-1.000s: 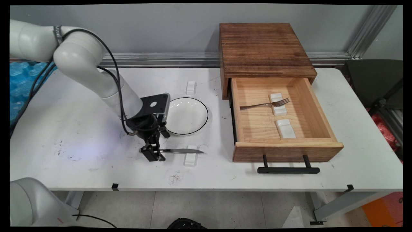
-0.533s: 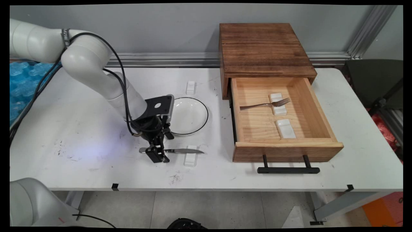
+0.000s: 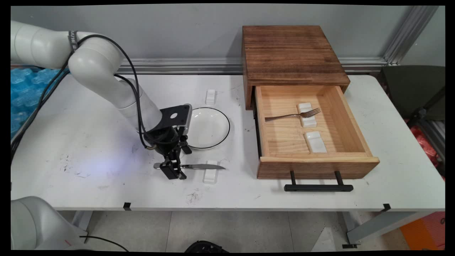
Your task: Pick up the knife from the right of the white plate, then place the picked object into the drawer
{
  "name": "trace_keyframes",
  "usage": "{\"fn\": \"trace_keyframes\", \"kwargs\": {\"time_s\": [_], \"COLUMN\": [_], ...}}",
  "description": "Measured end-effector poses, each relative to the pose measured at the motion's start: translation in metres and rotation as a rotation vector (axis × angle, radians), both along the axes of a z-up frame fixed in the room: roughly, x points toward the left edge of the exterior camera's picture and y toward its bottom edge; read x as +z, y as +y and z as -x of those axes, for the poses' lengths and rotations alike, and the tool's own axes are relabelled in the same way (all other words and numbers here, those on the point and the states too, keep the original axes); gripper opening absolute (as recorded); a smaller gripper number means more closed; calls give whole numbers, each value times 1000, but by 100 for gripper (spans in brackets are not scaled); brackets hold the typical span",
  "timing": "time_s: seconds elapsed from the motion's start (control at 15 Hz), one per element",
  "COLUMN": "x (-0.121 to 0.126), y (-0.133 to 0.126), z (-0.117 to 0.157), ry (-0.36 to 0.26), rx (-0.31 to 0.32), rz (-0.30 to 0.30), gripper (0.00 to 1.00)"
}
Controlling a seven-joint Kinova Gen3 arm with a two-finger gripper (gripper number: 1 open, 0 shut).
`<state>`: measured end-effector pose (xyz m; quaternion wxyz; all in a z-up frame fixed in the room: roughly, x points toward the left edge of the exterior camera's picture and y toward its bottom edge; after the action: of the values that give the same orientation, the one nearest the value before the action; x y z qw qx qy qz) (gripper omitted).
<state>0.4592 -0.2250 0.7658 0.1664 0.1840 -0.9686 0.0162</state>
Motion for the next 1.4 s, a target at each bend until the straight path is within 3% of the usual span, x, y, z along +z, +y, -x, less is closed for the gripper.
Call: {"fn": "trace_keyframes", "kwargs": {"time_s": [0.47,0.53,1.4], "x": [2,3,7], "y": [-1,-1,-1], "z": [-5,-6,-9], "ry": [-9,-11,-8], "rx": [-10,-12,-22], "rz": [-11,-13,-37], "gripper": [100,0,0]}}
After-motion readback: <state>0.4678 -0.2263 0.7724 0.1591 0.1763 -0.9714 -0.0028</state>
